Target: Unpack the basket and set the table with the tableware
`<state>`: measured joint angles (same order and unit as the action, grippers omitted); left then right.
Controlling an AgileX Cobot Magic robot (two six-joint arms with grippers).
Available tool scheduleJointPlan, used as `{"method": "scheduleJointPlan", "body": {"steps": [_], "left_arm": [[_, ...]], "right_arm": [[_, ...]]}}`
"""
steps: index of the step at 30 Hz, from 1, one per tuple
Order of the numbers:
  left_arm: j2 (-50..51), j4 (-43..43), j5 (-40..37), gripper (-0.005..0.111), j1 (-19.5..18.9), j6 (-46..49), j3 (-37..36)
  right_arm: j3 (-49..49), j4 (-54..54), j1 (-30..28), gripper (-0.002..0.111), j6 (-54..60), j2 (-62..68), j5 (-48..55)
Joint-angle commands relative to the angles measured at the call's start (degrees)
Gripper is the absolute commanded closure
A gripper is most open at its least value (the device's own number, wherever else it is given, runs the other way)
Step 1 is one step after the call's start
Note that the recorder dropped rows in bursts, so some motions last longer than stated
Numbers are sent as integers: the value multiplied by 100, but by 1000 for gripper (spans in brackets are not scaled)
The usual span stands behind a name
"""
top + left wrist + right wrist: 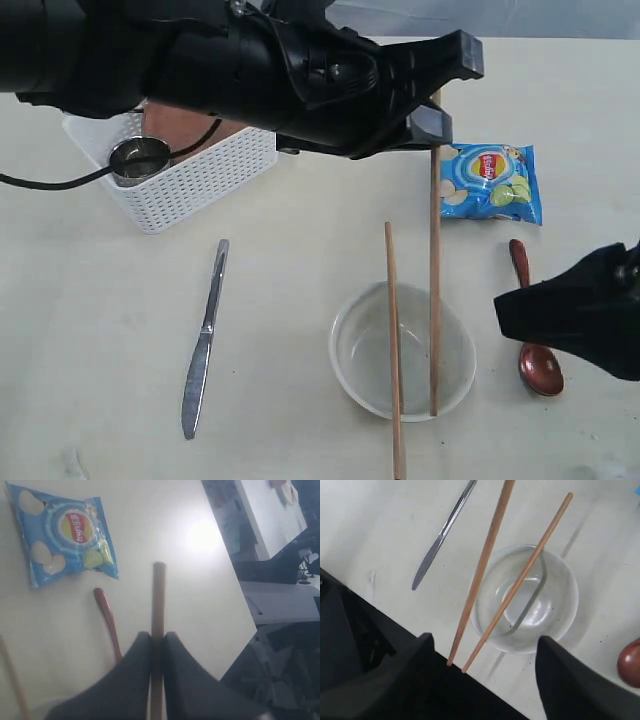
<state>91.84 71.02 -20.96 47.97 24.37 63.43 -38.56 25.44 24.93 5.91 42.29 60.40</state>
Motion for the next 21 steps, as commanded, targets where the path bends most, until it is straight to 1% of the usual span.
{"method": "scheduleJointPlan", "body": {"steps": [1,5,9,12,21], "left_arm": [[44,150,-35,107,40,121,-41],[224,341,-263,107,40,183,-31],[308,793,-211,107,40,471,-31],[308,1187,-194,107,40,783,-31],[317,1348,-182,107,40,799,-31]], "right_arm": [[0,18,-1,51,79,42,13],[0,18,-1,51,92,282,114],[0,129,-1,51,241,649,237],[0,185,-1,50,399,857,41],[0,485,-1,51,645,1088,-779]]}}
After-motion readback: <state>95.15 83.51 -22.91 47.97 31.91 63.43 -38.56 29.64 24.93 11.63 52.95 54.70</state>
